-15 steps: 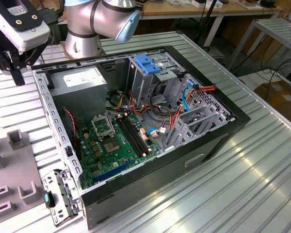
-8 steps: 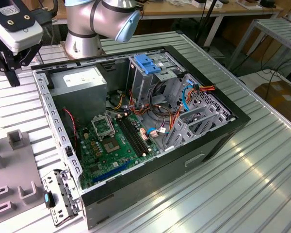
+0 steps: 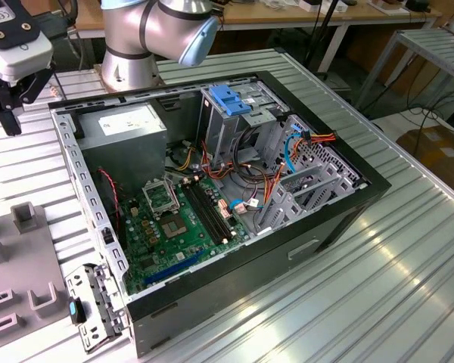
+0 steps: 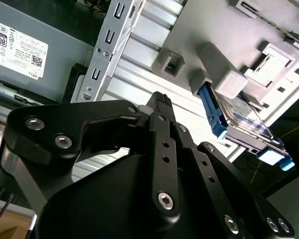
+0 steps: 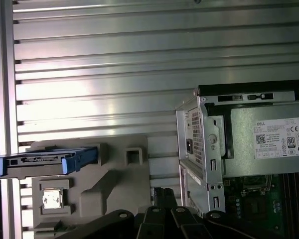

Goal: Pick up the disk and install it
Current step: 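Reach for the disk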

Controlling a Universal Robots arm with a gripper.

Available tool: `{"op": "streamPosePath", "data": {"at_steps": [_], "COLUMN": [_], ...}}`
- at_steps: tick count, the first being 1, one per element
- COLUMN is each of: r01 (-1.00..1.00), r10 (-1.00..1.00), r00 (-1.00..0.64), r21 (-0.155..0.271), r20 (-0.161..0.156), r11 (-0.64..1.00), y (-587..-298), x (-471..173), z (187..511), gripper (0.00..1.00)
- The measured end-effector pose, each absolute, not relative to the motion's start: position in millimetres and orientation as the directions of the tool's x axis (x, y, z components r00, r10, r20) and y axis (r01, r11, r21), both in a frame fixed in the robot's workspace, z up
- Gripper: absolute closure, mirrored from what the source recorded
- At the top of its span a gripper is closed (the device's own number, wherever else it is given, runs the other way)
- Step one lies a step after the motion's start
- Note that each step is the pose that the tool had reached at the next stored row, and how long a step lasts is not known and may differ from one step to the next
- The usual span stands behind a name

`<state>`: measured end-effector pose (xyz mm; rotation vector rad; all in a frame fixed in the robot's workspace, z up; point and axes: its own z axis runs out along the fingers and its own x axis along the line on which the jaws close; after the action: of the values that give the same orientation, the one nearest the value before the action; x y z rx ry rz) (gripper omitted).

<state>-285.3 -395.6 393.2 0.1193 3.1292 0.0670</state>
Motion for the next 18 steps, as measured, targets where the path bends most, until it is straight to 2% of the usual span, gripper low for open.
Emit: {"op": "streamPosePath", "data": {"at_steps": [18], "r01": [0.076], "r10": [0.076], "r00": [-0.997], "r21": [0.043], "r20": [-0.008], "r11": [0.996], "y": [-385], "x": [-310], "z": [393], "gripper": [0.89]}}
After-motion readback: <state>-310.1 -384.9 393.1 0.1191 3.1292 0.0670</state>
